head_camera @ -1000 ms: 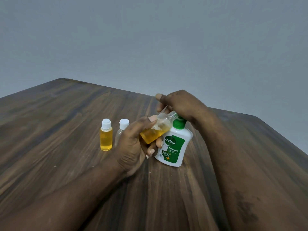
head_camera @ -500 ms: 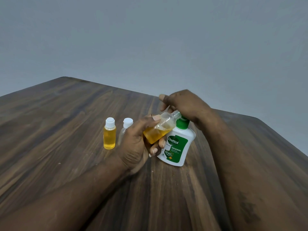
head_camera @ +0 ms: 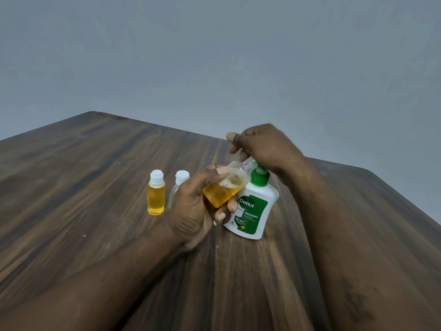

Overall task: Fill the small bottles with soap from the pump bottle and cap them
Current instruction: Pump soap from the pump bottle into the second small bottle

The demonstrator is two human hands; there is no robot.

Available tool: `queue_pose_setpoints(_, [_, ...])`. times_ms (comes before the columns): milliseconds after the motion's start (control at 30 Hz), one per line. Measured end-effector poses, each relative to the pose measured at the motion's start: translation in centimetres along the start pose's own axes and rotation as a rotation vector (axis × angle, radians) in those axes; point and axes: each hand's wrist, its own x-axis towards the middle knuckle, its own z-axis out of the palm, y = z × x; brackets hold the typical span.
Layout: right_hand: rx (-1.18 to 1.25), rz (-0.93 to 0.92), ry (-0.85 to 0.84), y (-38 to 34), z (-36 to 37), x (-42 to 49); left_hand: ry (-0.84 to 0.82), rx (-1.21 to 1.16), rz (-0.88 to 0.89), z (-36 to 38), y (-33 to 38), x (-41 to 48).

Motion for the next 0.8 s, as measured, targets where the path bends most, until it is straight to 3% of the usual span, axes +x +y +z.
queue_pose_setpoints(100, [-0.013, 0.043, -0.125, 0.10, 0.30, -0.01, 0.006, 0.006, -0.006, -0.60, -0.40, 0.01])
queue_pose_setpoints(233, [-0.025, 0.044, -0.138, 0.17, 0.36, -0.12, 0.001, 0.016, -0.018, -0.64, -0.47, 0.02])
queue_pose_setpoints(433, [0.041, -0.062, 0.127, -0.20, -0.44, -0.01, -0.022, -0.012, -0.003, -0.47, -0.10, -0.07])
queue_pose_setpoints(633, [0.005, 0.046, -0.146, 0.18, 0.28, 0.02, -0.015, 0.014, -0.022, -0.68, -0.38, 0.02])
queue_pose_setpoints(800, [-0.004, 0.030, -0.142, 0.10, 0.15, -0.03, 0.002, 0.021, -0.033, -0.83, -0.59, -0.05])
